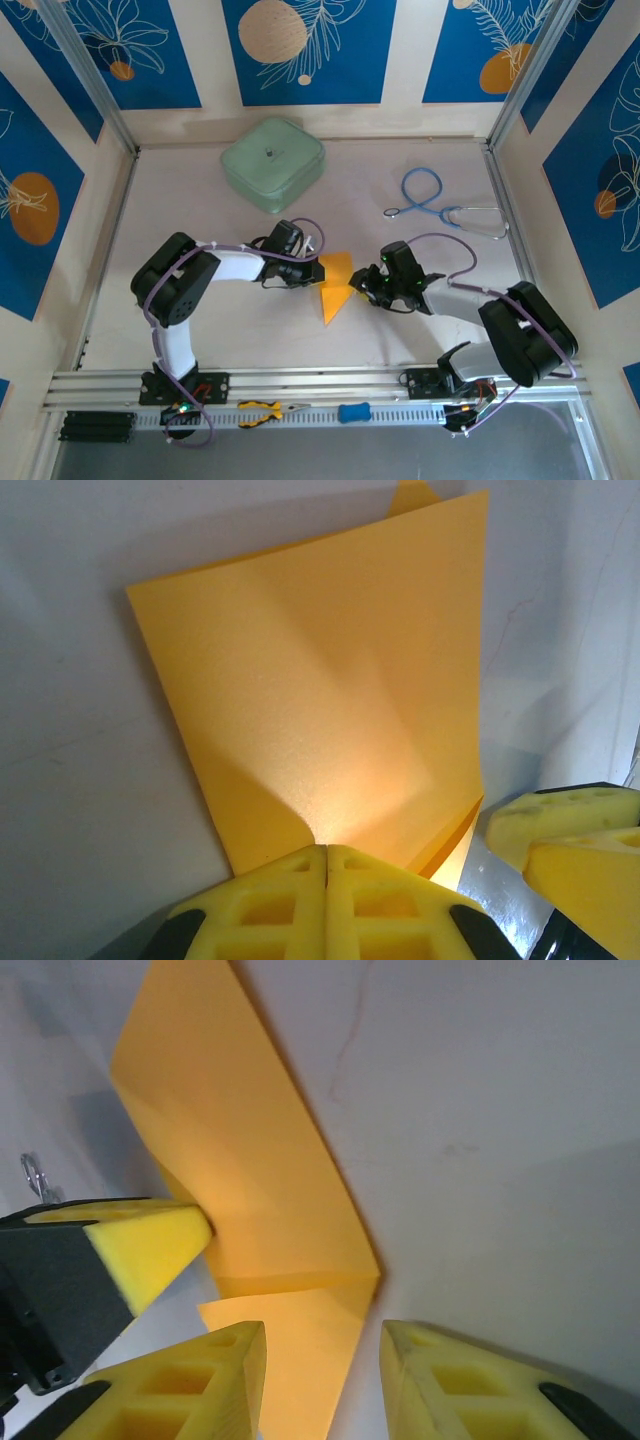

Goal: Fold a paper plane with a square sheet of paper (pick it up from the middle)
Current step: Fold the wing for the fifth time at the center of the table.

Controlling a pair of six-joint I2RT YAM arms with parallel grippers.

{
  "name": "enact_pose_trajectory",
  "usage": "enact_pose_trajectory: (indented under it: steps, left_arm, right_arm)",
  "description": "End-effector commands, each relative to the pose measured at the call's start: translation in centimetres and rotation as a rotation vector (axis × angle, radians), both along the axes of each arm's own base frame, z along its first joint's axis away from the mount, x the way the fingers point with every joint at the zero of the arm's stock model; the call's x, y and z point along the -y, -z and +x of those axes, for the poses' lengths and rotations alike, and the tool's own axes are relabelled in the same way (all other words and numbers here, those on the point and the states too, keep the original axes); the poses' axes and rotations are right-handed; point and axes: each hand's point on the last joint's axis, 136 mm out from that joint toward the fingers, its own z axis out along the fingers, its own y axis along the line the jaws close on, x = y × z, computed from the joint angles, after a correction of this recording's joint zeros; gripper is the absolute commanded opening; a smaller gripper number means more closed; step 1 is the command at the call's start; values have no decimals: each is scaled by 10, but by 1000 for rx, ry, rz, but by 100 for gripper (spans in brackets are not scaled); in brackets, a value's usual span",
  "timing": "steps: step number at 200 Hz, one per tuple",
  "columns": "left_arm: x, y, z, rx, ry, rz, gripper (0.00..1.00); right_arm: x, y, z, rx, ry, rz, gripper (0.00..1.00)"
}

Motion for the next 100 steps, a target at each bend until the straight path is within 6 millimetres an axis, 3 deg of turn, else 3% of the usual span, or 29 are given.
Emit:
enact_pose_trajectory:
  steps: [1, 60, 100]
  left_arm:
    - [-13, 23, -11, -45, 4, 54, 6]
    - [-12, 19, -11, -40, 7, 45, 6]
    - [-11, 20, -10, -41, 7, 39, 6]
  right_arm:
    - [-4, -5, 5, 6, -19, 21, 36]
    - [5, 3, 6, -23, 8, -14, 37]
    - [-4, 2, 10, -11, -26, 25, 36]
